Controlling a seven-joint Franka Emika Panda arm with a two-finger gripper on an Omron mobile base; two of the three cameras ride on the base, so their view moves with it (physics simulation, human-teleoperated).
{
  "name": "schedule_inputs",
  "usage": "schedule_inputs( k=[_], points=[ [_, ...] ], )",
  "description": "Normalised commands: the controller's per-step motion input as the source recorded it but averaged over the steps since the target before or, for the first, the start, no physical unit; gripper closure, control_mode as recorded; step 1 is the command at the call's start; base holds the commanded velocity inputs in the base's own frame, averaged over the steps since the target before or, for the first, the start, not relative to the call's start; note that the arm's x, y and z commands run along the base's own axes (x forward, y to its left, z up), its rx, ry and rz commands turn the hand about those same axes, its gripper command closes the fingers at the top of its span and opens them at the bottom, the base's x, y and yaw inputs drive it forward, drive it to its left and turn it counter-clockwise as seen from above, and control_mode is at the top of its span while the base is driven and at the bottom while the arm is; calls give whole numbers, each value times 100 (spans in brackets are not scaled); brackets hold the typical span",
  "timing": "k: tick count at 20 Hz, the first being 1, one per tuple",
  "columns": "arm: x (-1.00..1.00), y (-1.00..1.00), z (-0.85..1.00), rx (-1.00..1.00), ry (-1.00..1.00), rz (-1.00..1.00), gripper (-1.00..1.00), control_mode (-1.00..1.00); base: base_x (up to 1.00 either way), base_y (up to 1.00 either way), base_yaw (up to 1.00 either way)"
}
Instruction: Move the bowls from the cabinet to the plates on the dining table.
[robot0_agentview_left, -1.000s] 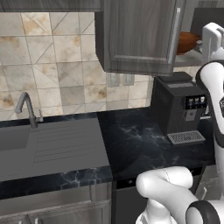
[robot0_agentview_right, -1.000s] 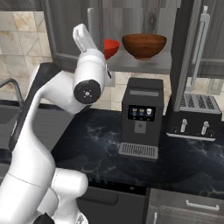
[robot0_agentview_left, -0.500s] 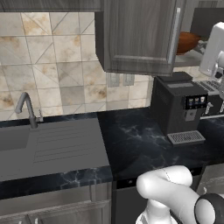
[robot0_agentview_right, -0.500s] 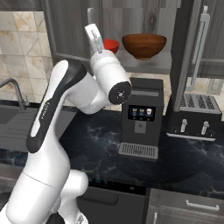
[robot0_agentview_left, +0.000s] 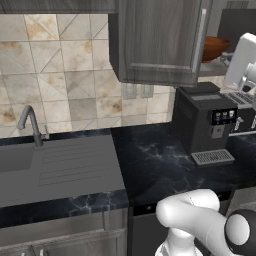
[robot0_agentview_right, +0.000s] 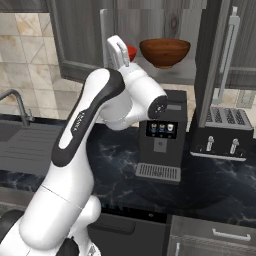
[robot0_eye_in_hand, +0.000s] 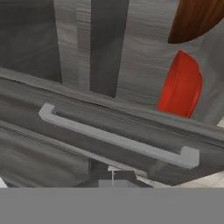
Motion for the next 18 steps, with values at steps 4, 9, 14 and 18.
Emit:
schedule_inputs(
  k=[4, 9, 14, 18],
  points=[
    [48, 0, -37, -12, 0, 0, 100, -100, 0, 0, 0],
    [50, -3, -13, -6, -1, 0, 100, -100, 0, 0, 0],
    [55, -13, 0, -1, 0, 0, 100, -100, 0, 0, 0],
    [56, -19, 0, 0, 0, 0, 100, -100, 0, 0, 0]
  ],
)
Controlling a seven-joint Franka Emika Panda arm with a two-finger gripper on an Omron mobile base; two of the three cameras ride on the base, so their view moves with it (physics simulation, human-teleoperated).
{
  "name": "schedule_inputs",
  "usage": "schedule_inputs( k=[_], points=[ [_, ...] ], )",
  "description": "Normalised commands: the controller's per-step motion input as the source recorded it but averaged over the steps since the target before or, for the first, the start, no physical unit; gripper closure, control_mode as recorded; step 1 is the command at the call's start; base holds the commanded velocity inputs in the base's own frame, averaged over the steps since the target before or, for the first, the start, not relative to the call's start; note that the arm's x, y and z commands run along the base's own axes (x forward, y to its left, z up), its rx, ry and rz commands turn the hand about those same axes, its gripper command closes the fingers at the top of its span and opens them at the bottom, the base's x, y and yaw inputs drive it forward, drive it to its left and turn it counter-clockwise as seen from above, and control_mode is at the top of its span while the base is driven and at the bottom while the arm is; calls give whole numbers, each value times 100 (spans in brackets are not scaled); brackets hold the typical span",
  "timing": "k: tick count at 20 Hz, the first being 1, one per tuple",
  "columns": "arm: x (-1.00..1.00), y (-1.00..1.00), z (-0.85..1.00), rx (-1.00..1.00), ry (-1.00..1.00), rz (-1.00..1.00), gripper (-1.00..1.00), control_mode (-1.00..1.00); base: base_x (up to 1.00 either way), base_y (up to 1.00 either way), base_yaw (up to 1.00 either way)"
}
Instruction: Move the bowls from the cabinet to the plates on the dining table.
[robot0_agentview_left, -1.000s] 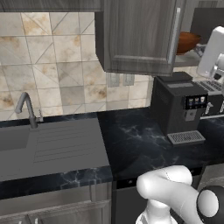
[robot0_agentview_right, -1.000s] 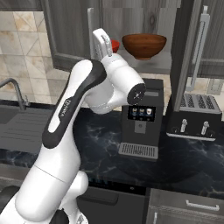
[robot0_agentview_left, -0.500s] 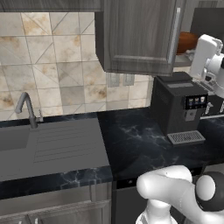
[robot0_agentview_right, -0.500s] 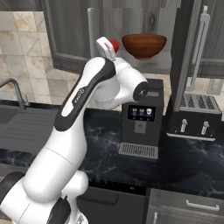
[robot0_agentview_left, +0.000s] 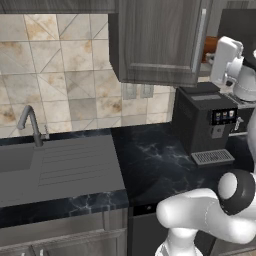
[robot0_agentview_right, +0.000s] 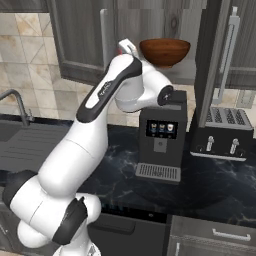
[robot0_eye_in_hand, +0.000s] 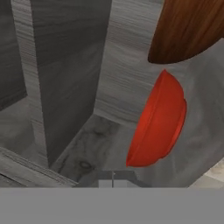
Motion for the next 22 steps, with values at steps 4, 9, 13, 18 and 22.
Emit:
schedule_inputs(
  k=[4, 9, 13, 18, 22],
  points=[
    [54, -12, -5, 0, 0, 0, 100, -100, 0, 0, 0],
    [37, 0, -10, 0, 0, 1, 100, -100, 0, 0, 0],
    [21, 5, -6, 0, 0, 4, 100, -100, 0, 0, 0],
    [8, 8, -1, 0, 0, 5, 100, -100, 0, 0, 0],
    [0, 14, 0, 0, 0, 7, 100, -100, 0, 0, 0]
  ],
)
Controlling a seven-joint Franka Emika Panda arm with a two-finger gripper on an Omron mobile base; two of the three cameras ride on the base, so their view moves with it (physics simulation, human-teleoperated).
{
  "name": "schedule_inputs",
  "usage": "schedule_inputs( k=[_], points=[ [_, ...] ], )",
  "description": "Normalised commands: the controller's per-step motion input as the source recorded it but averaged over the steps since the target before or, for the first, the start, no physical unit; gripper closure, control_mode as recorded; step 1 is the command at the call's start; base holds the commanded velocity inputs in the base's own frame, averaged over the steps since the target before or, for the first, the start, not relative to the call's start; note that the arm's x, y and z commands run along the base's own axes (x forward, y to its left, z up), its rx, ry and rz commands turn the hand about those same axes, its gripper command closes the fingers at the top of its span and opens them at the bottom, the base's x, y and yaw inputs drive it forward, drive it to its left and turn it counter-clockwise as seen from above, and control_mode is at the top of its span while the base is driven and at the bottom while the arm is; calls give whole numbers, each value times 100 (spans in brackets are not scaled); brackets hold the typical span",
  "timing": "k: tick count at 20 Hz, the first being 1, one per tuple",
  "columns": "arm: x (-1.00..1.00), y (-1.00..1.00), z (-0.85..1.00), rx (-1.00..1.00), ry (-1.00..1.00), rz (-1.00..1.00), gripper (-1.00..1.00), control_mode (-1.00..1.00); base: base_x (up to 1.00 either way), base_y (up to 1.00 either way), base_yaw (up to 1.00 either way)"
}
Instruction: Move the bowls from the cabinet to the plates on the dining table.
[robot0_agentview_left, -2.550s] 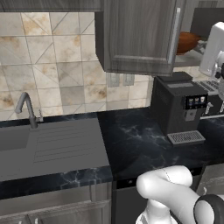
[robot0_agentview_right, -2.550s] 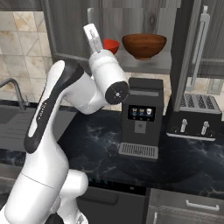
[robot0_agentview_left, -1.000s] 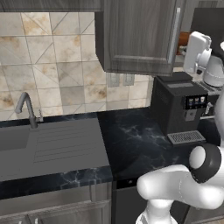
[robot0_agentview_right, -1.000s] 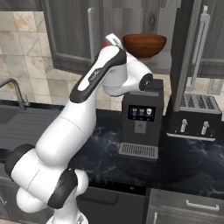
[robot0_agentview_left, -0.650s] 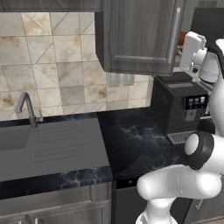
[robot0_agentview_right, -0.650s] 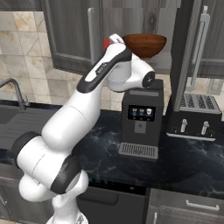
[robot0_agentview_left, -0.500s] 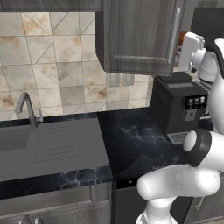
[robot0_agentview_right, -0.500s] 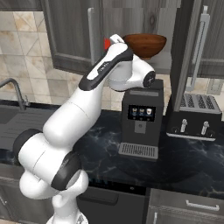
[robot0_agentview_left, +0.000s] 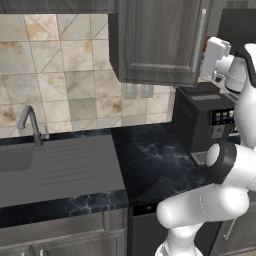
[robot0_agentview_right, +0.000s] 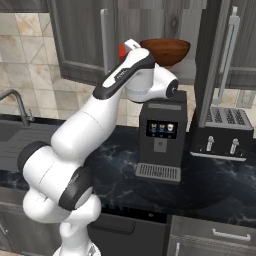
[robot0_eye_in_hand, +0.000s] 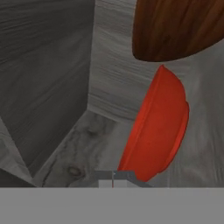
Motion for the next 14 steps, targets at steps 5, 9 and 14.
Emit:
schedule_inputs(
  k=[5, 9, 14],
  points=[
    [0, 14, 0, 0, 0, 8, 100, -100, 0, 0, 0],
    [-8, 10, 0, 0, 0, 9, 100, -100, 0, 0, 0],
    [-41, 0, 0, 0, -1, 11, 100, -100, 0, 0, 0]
  ],
)
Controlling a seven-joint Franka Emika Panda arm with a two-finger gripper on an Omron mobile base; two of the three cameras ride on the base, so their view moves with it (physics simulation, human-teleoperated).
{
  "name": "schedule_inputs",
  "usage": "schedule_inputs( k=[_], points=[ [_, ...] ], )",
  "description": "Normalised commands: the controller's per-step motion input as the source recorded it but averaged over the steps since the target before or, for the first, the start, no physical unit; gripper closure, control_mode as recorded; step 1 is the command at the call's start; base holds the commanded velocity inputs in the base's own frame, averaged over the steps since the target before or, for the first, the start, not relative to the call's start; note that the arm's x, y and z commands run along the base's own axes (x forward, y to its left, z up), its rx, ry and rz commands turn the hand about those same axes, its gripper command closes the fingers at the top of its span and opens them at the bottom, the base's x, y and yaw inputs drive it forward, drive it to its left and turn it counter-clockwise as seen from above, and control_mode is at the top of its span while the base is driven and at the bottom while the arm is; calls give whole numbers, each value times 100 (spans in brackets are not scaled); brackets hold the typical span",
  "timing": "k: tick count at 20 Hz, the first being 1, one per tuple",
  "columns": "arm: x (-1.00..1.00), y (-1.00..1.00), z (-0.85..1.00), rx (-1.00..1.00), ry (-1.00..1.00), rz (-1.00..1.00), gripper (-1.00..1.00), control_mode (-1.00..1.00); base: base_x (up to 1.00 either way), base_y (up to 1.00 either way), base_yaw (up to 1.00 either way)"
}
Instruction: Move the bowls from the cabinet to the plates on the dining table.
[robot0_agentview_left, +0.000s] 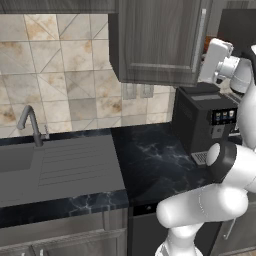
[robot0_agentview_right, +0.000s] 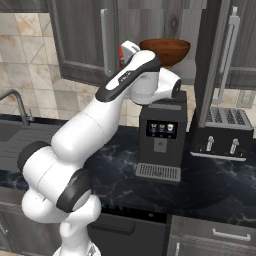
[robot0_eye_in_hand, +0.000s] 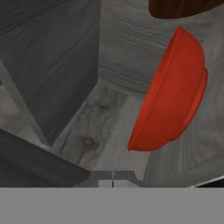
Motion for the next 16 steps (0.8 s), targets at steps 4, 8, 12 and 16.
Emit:
schedule_inputs(
  k=[4, 8, 12, 16],
  points=[
    [-52, 0, 0, 0, -4, 12, 100, -100, 0, 0, 0],
    [-54, 2, 0, 0, -6, 12, 100, -100, 0, 0, 0],
    [-40, 17, 0, 0, -7, 9, 100, -100, 0, 0, 0],
    [-10, 25, 0, -1, -6, 6, 100, -100, 0, 0, 0]
  ],
)
